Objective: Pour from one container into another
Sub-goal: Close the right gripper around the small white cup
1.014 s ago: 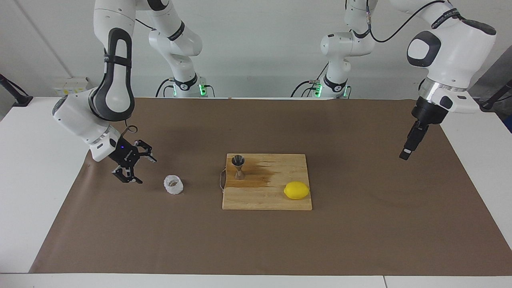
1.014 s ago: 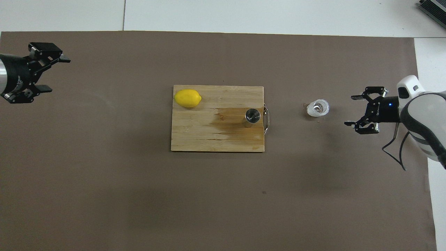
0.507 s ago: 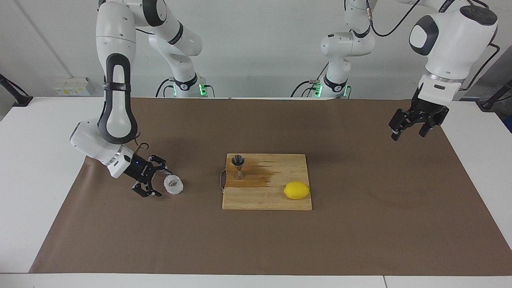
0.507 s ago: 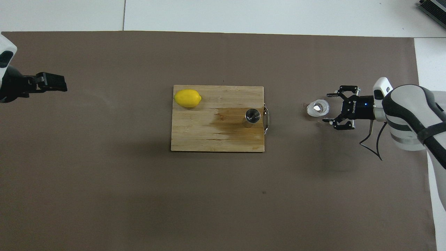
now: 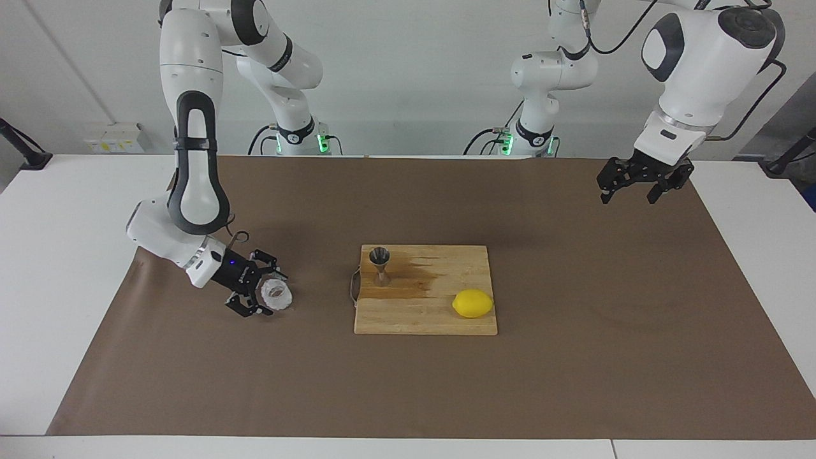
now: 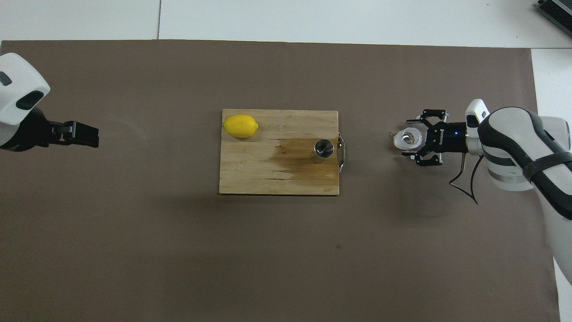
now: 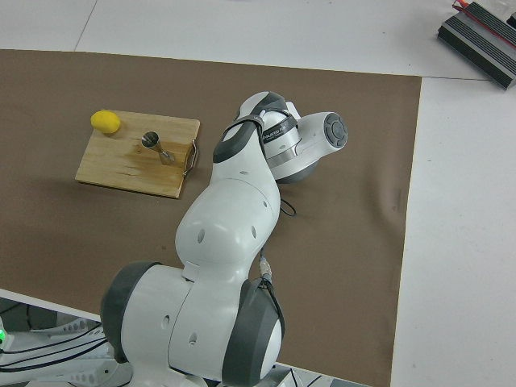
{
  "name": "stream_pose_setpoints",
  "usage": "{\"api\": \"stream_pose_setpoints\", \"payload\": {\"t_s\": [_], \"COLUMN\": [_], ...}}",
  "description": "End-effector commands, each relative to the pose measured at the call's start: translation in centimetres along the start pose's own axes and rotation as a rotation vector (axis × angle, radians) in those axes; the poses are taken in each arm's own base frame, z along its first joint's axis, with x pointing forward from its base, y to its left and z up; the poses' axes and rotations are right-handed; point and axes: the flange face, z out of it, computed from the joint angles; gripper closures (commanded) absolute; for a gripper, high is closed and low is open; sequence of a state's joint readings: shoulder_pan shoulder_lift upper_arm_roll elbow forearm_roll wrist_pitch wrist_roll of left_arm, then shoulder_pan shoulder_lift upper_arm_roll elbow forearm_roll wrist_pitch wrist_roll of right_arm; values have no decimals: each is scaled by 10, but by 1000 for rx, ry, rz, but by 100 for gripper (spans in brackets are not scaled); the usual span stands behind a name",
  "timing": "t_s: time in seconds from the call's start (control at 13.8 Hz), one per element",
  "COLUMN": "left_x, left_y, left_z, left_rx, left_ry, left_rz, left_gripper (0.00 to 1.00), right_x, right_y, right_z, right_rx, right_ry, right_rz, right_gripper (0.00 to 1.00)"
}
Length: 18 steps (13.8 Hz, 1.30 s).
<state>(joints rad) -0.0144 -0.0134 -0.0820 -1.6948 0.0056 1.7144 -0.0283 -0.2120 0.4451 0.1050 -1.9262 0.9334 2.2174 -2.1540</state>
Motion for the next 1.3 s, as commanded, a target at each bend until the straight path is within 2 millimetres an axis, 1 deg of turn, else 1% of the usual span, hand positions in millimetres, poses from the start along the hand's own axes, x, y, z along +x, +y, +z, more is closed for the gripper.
{"api": "stream_pose_setpoints", "payload": {"t_s": [0.0, 0.14, 0.22, 0.36, 0.43, 0.51, 0.58, 0.72, 0.87, 0.94, 1.09, 1.16, 1.23], "left_x": [-7, -6, -6, -6, -6, -5, -5, -6, -5, -6, -6, -6, -6], "left_y": [-4, -2, -10, -16, -14, -9, -8, -7, -11, -14, -14, -14, -14], "left_z": [-4, -4, -4, -4, -1, -1, -2, -3, -3, -1, -1, -1, -1], "left_rx": [18, 17, 17, 10, 8, 10, 9, 9, 10, 10, 10, 10, 10], "left_ry": [-4, 3, 5, 10, 7, 11, 15, 10, 11, 8, 8, 7, 8], "left_rz": [3, 3, -11, -19, -16, -7, -7, -6, -12, -19, -19, -18, -18], "left_gripper": [0, 0, 0, 0, 0, 0, 0, 0, 0, 0, 0, 0, 0], "right_x": [-1, -4, -6, -10, -10, -10, -9, -8, 12, 25, 76, 94, 116], "right_y": [0, 0, -1, -3, -4, -4, -4, -3, 1, 2, -1, -3, -6], "right_z": [9, 7, 7, 9, 11, 11, 11, 8, -2, -7, -16, -22, -27], "right_rx": [-17, -19, -19, -31, -29, -29, -29, -25, -43, -53, -58, -43, -28], "right_ry": [-27, -35, -39, -69, -74, -74, -73, -64, -59, -57, -71, -111, -154], "right_rz": [-19, -18, -14, -22, -24, -23, -22, -23, -28, -3, -2, 41, 81], "right_gripper": [0, 1, 5, 5, 13, 32, 44, 55, 62, 62, 62, 62, 62]}}
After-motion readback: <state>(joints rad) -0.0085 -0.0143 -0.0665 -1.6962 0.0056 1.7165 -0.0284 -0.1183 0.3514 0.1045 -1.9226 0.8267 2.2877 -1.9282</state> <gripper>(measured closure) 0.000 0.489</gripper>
